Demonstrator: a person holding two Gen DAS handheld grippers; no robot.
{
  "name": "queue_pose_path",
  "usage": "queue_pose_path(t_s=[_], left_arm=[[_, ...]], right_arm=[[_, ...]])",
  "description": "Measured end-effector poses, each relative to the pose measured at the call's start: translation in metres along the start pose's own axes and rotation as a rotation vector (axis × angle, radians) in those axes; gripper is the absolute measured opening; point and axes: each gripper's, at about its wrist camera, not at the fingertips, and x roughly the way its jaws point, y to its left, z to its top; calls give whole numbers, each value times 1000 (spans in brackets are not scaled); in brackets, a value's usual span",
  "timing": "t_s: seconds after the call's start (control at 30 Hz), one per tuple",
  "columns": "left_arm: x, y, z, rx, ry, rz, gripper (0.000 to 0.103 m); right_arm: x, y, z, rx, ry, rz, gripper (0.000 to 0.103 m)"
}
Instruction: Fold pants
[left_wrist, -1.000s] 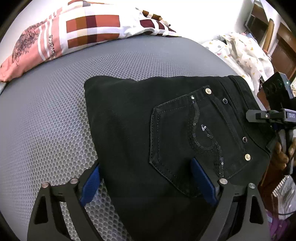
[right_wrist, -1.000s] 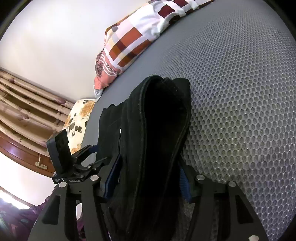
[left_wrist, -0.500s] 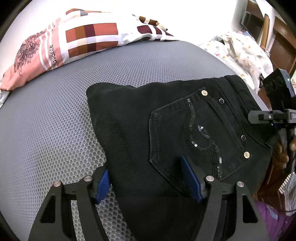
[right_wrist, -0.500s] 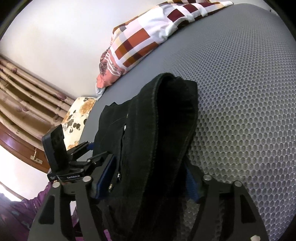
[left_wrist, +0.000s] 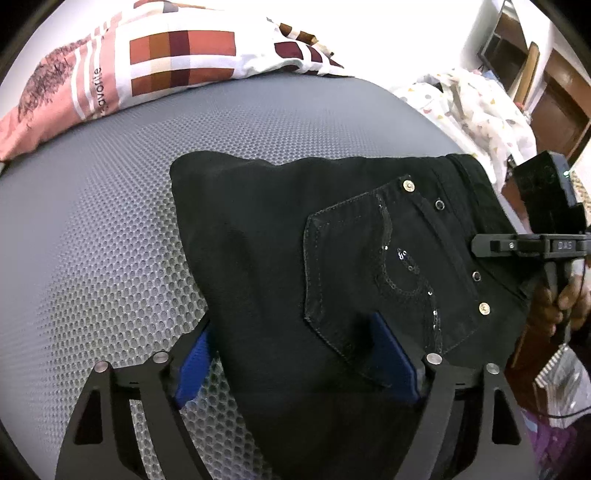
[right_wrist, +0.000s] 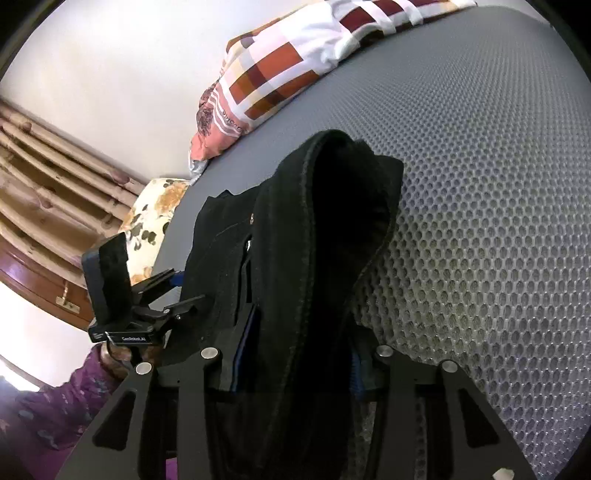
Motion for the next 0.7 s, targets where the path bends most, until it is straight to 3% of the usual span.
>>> queue_pose_path(t_s=[0.17,0.23,0.3,0.37,0.57,0.7], left_arm=[[0,0,1,13,-5,-31,82],[-1,7,4,-25,-19,-40,70],[-4,16,5,-75,-34,-58,41],[-6,25,5,-141,-42,-100,33],[-19,21,2,-171,-73,-110,23],[-32,16,-2,-150,-98,-88,21]], right_arm=[[-2,-5,-1,20,4,41,47],[-3,-4,-2,15,5,43,48],[-3,-3,-3,9,0,37,48],[-2,0,-5,2,-12,18,45],[-3,3,-7,56,-41,47,36],[-5,11,-9,68,-53,85,34]])
